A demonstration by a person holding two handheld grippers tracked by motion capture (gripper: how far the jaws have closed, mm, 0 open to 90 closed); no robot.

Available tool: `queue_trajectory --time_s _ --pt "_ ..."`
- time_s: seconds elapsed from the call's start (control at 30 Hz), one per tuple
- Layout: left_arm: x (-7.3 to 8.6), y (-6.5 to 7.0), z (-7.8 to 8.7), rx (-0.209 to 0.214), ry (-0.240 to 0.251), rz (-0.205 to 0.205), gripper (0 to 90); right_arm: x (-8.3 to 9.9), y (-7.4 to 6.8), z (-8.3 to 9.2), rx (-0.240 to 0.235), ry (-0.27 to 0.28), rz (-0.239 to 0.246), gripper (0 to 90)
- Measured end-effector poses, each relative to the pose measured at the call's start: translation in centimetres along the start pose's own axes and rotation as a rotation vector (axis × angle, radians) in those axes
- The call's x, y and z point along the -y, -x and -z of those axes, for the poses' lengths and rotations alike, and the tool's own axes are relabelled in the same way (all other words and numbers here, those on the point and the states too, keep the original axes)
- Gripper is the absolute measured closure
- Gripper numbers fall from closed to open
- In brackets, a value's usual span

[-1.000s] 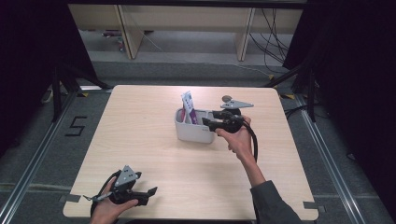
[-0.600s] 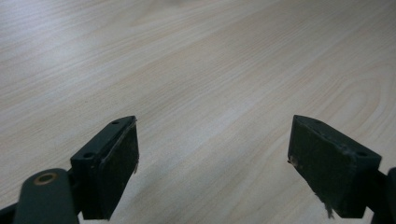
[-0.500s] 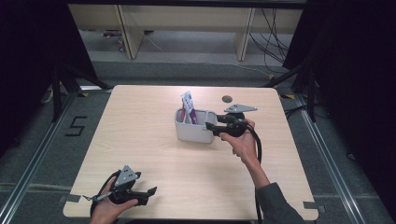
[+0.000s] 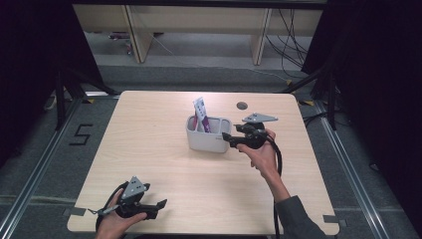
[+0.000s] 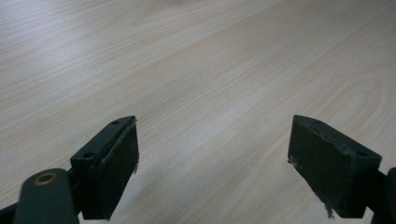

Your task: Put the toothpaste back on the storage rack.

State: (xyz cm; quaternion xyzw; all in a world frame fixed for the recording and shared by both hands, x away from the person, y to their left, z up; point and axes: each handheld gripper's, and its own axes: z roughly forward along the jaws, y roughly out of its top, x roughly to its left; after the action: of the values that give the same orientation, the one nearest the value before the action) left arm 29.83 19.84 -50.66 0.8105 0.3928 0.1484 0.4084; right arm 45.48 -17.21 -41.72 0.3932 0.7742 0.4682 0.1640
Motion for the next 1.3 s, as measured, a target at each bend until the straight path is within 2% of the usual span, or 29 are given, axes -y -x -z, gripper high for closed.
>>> queue_trajectory --time_s 0.03,0.17,0.27,0.3,0.33,0.4,0.43,0.5,0.53,0.57,0.6,0.63,0.73,0.8,0.83,0.9,0.93,0.97,1.0,1.03,1.07,1.13,1.2,1.23,1.3 --pt "0.0 0.0 0.0 0.0 0.0 0.0 15.8 0.1 0.0 0.0 -0.009 -0.006 -0.018 33.2" --pt "0.0 -0.1 0.0 0.0 0.001 0.002 15.8 0.3 -0.1 0.2 0.001 -0.011 -0.042 31.4" --pt "-0.1 -0.1 0.0 -0.002 -0.006 0.004 15.8 0.3 0.2 0.2 0.002 -0.005 0.001 29.2" --pt "-0.1 0.0 0.0 0.0 -0.001 0.005 15.8 0.4 0.0 0.3 0.006 -0.017 -0.032 28.9" --pt "-0.1 0.2 -0.2 0.002 0.023 0.03 15.8 0.5 0.1 0.3 0.004 -0.018 -0.018 28.6" --pt "-0.1 0.1 -0.2 0.002 0.013 0.021 15.8 0.6 0.0 0.4 -0.006 -0.023 -0.041 26.9" --pt "-0.1 0.2 -0.2 0.002 0.019 0.028 15.8 0.7 0.1 0.5 0.011 -0.029 -0.02 26.3" --pt "-0.1 0.0 0.0 0.0 0.001 0.008 15.8 0.9 0.1 0.4 -0.004 -0.032 -0.024 25.4" --pt "-0.1 -0.1 0.0 0.0 0.006 0.009 15.8 1.0 -0.1 0.4 -0.007 -0.037 -0.043 24.7" --pt "-0.1 -0.1 -0.1 -0.001 0.009 0.01 15.8 1.1 -0.1 0.6 0.013 -0.037 -0.026 24.2" --pt "-0.1 -0.1 0.0 -0.009 0.007 0.012 15.8 1.2 -0.2 0.6 -0.007 -0.042 -0.054 24.0" --pt "-0.1 -0.1 -0.1 -0.009 0.013 0.017 15.8 1.3 -0.4 0.7 -0.002 -0.036 -0.073 23.6" --pt "-0.1 -0.4 0.0 -0.015 0.005 0.021 15.8 1.3 -0.2 0.8 -0.013 -0.044 -0.043 22.0" --pt "-0.1 -0.4 0.1 -0.013 0.003 0.018 15.8 1.4 -0.5 0.9 0.002 -0.049 -0.054 21.5" --pt "-0.1 -0.3 0.0 -0.013 0.008 0.023 15.8 1.5 -0.4 0.7 -0.009 -0.035 -0.027 21.2" --pt "0.0 -0.1 -0.1 -0.011 0.021 0.04 15.8 1.7 -0.8 0.8 -0.01 -0.062 -0.053 21.2" --pt "0.0 -0.2 0.0 -0.012 0.004 0.015 15.8 1.8 -0.7 0.6 -0.014 -0.049 -0.026 21.2" --pt "0.0 -0.2 0.0 -0.01 0.005 0.013 15.8 1.8 -0.8 0.7 -0.015 -0.058 -0.034 21.2" --pt "0.0 -0.2 0.0 -0.01 0.004 0.013 15.8 1.8 -0.8 0.8 -0.003 -0.062 -0.022 21.2" --pt "0.0 -0.1 -0.1 -0.012 0.023 0.041 15.8 1.8 -0.8 0.8 -0.008 -0.061 -0.021 21.2" --pt "0.0 -0.1 -0.1 -0.012 0.021 0.041 15.8 1.8 -0.8 0.8 -0.007 -0.065 -0.018 21.3" --pt "0.0 -0.2 -0.1 -0.014 0.019 0.035 15.8 2.0 -0.9 0.6 -0.021 -0.063 -0.039 21.4" --pt "-0.1 -0.3 -0.1 -0.016 0.017 0.022 15.8 2.2 -0.8 0.6 -0.016 -0.073 -0.022 21.3" --pt "-0.1 -0.4 -0.1 -0.016 0.008 0.016 15.8 2.3 -0.8 0.5 -0.03 -0.075 -0.029 21.3" --pt "-0.1 -0.4 -0.2 -0.015 0.003 0.02 15.8 2.4 -0.8 0.6 -0.022 -0.084 -0.04 21.5"
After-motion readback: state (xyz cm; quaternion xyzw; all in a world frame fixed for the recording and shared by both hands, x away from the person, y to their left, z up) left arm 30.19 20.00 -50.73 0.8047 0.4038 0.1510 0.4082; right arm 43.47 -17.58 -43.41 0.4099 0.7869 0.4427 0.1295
